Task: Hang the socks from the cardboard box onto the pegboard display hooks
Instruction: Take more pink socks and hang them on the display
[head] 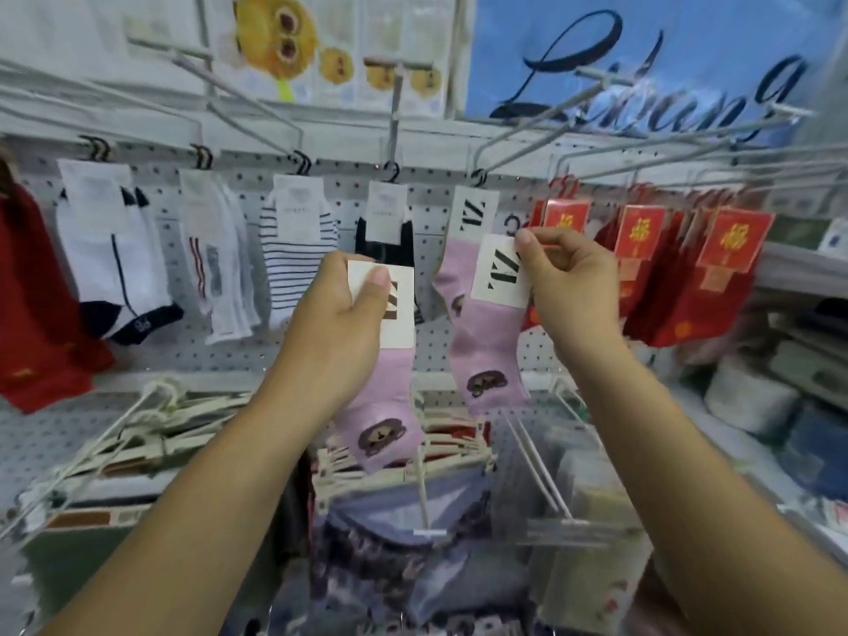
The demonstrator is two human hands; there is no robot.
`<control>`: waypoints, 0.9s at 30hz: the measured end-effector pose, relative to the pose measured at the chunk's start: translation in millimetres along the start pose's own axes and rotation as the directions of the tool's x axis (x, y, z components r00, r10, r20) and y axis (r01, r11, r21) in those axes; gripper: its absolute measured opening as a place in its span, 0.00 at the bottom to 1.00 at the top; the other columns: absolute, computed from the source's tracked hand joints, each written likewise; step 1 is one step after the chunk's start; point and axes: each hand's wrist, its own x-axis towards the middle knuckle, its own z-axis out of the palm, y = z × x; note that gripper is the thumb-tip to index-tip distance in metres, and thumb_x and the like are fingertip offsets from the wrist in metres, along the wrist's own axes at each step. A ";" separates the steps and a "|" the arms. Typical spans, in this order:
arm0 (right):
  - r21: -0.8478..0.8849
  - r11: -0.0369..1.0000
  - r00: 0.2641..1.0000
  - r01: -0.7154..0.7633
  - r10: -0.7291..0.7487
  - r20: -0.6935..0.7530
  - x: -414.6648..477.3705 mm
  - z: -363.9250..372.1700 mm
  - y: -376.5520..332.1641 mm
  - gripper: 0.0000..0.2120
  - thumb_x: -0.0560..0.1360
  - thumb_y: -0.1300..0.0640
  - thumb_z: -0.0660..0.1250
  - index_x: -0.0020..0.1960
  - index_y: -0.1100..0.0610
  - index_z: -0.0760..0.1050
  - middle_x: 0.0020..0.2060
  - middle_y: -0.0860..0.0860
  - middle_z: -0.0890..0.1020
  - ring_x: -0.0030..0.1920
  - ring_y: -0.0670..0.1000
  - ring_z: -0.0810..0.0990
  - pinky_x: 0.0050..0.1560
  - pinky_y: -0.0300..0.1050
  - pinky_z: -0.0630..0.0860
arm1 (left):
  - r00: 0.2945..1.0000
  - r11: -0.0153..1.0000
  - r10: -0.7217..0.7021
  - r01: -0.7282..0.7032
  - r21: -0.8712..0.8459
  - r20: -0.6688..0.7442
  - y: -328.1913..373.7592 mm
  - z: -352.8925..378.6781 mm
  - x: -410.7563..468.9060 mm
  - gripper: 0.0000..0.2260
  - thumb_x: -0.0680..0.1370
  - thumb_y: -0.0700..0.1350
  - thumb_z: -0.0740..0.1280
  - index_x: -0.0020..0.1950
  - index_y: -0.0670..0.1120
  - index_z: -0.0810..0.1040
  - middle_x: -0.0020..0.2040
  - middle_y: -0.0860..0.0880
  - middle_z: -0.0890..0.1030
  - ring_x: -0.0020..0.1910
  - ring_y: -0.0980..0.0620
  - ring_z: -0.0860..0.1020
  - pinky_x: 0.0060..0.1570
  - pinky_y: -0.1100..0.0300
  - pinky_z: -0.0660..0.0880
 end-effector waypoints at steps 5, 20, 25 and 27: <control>-0.031 0.997 0.996 0.069 -0.071 -0.058 63.5 24.2 16.2 0.05 0.79 0.54 0.70 0.45 0.51 0.83 0.39 0.44 0.85 0.39 0.37 0.81 0.43 0.37 0.78 | 1.000 0.999 0.030 -0.030 0.014 -0.004 -3.8 14.9 21.3 0.07 0.86 0.51 0.58 0.55 0.51 0.74 0.46 0.52 0.81 0.36 0.65 0.77 0.33 0.70 0.70; -0.093 0.988 0.992 0.121 -0.119 0.029 93.5 48.0 29.1 0.08 0.80 0.56 0.69 0.56 0.54 0.84 0.45 0.42 0.84 0.47 0.42 0.82 0.51 0.41 0.80 | 0.990 0.994 0.096 -0.089 -0.069 0.102 -2.6 26.6 60.4 0.03 0.81 0.45 0.68 0.52 0.52 0.81 0.45 0.53 0.87 0.44 0.57 0.85 0.45 0.61 0.80; -0.192 0.977 0.994 0.094 -0.083 0.065 70.9 35.2 29.2 0.20 0.81 0.50 0.67 0.72 0.50 0.75 0.61 0.45 0.80 0.57 0.45 0.80 0.57 0.40 0.78 | 0.988 0.994 0.098 -0.091 -0.066 0.116 -1.6 35.2 67.1 0.04 0.81 0.46 0.69 0.55 0.51 0.80 0.47 0.53 0.87 0.44 0.58 0.85 0.43 0.63 0.79; -0.215 0.971 0.994 0.102 -0.094 0.050 51.9 26.9 19.7 0.19 0.81 0.48 0.66 0.70 0.50 0.75 0.62 0.44 0.78 0.55 0.39 0.78 0.51 0.27 0.72 | 0.993 0.995 0.075 -0.068 -0.077 0.091 -0.7 40.0 68.0 0.07 0.80 0.46 0.71 0.57 0.52 0.78 0.49 0.53 0.87 0.43 0.58 0.85 0.40 0.65 0.79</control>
